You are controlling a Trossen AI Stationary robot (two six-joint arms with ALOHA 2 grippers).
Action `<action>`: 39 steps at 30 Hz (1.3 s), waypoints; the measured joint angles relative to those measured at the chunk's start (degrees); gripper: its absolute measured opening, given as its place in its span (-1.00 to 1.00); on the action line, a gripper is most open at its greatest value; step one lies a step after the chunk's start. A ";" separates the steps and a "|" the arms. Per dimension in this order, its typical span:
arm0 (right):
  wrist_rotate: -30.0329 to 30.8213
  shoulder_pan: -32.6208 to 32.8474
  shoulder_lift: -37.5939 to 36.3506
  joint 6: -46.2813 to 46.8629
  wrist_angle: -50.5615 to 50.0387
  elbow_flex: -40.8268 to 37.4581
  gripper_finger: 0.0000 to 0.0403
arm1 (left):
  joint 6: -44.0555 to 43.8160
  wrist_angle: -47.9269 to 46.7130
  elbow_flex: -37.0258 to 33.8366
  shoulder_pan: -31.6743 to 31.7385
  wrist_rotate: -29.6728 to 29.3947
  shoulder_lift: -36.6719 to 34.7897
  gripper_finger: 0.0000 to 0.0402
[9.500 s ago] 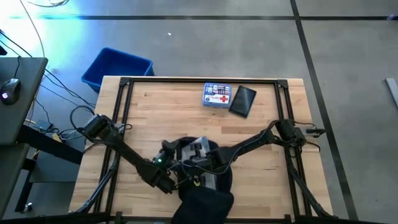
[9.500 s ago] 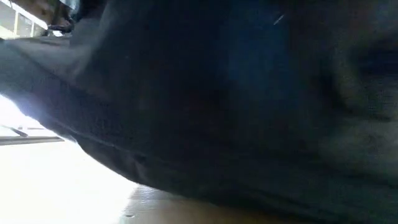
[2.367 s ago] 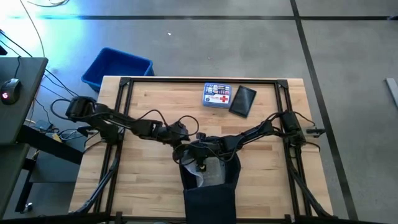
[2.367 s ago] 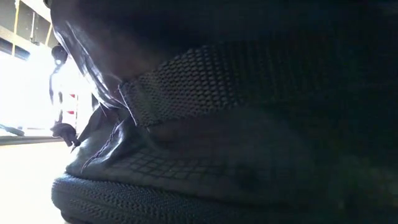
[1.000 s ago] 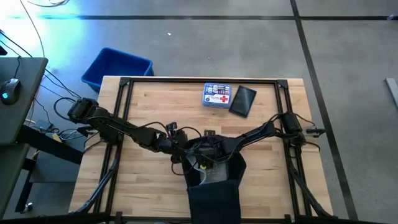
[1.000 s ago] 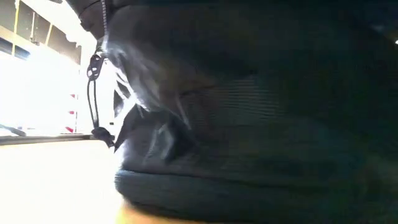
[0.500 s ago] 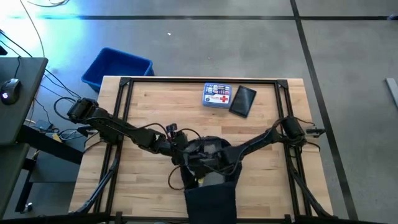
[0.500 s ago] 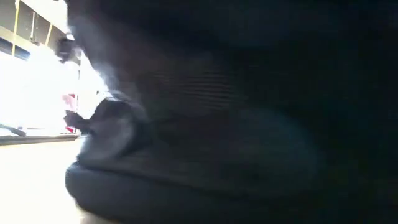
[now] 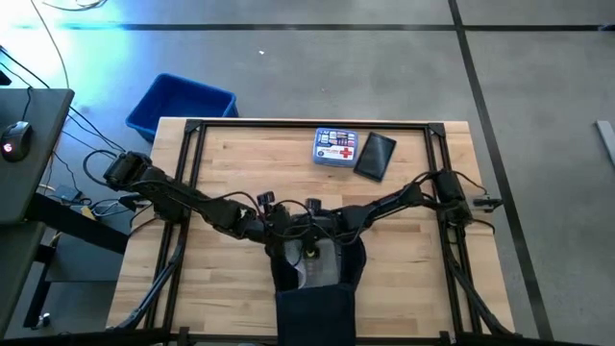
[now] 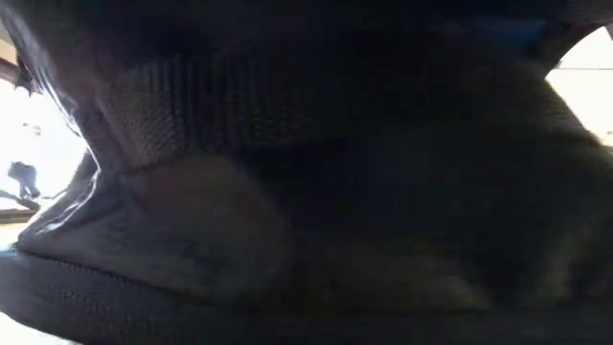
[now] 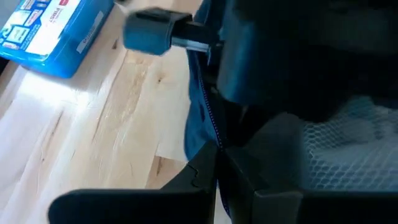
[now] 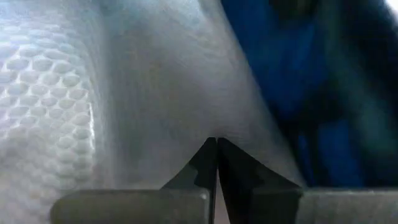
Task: Unpack backpack
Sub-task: Put the blue zipper bag in the black backpack
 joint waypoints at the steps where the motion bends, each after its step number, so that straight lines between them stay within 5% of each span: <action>1: -1.21 -0.12 -0.05 0.52 -1.33 0.03 -1.00 | -0.03 -1.16 0.52 -0.28 -0.66 0.00 -1.00; 10: -2.33 0.42 -0.50 5.31 -18.42 0.33 -1.00 | -5.57 -11.78 2.47 -2.15 -7.26 -0.11 -1.00; 16: -0.03 1.80 -0.32 5.26 -22.66 1.64 -1.00 | -5.45 -8.15 2.17 -2.11 -6.30 -0.11 -1.00; 25: -0.19 3.35 0.07 3.56 -22.82 4.20 -1.00 | -1.00 13.56 -4.50 3.85 13.29 0.02 -0.75; 33: -0.03 3.39 0.07 3.35 -22.62 4.22 -1.00 | -8.95 19.10 -9.54 7.57 20.98 0.15 -0.33; 39: -0.01 3.39 0.07 3.33 -22.45 4.24 -1.00 | -11.55 21.79 -11.49 7.55 22.84 0.11 -0.20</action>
